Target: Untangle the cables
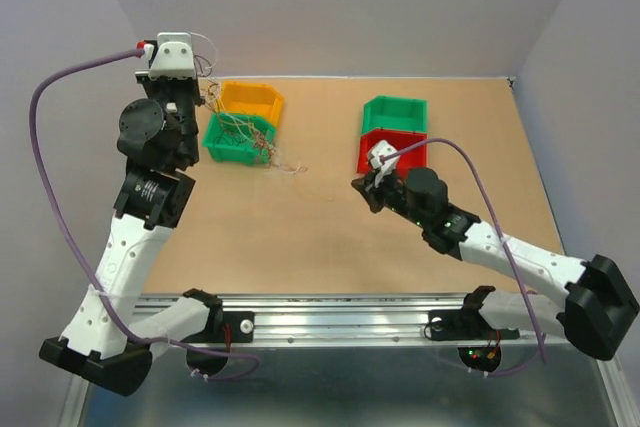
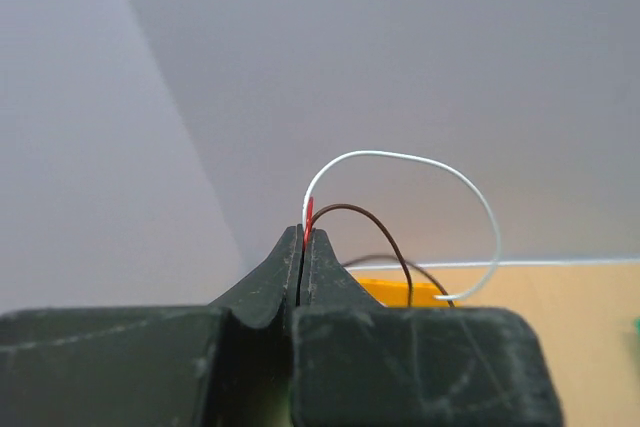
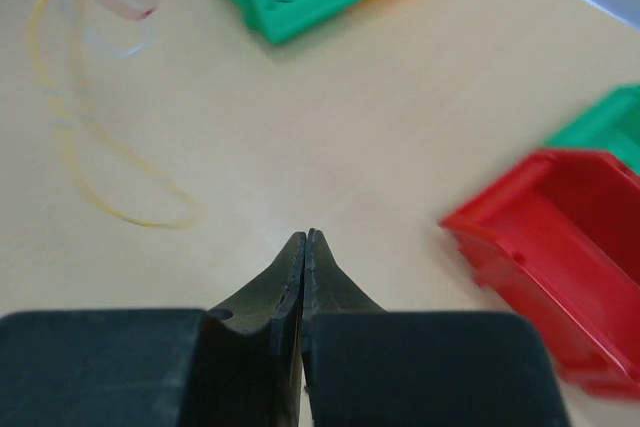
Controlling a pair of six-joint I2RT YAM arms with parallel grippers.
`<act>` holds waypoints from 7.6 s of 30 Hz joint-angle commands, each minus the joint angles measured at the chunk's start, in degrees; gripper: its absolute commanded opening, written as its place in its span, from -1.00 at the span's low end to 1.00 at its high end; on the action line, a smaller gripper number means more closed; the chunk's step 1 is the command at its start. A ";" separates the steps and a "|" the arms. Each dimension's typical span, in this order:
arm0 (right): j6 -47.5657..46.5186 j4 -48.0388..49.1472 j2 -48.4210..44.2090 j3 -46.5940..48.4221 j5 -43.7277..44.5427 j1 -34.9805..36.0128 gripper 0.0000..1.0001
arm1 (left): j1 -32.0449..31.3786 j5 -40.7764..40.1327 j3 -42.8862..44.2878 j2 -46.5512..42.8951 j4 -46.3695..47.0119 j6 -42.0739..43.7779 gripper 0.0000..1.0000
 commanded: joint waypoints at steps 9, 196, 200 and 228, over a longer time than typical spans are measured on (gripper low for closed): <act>17.56 -21.60 -12.47 0.17 39.22 -0.55 -0.96 | 1.06 -10.88 -3.00 -6.48 14.57 7.09 -1.00; 15.54 54.14 45.28 19.00 -18.72 1.74 -0.67 | -11.77 34.43 37.13 7.15 -2.96 -10.10 -1.00; 15.46 57.06 39.82 13.36 -18.89 1.83 -0.74 | -11.77 32.07 22.78 3.97 2.84 -7.64 -1.00; 9.74 57.24 19.34 -5.10 -12.75 1.65 0.46 | -11.16 25.46 -11.87 4.15 5.58 -6.31 -1.00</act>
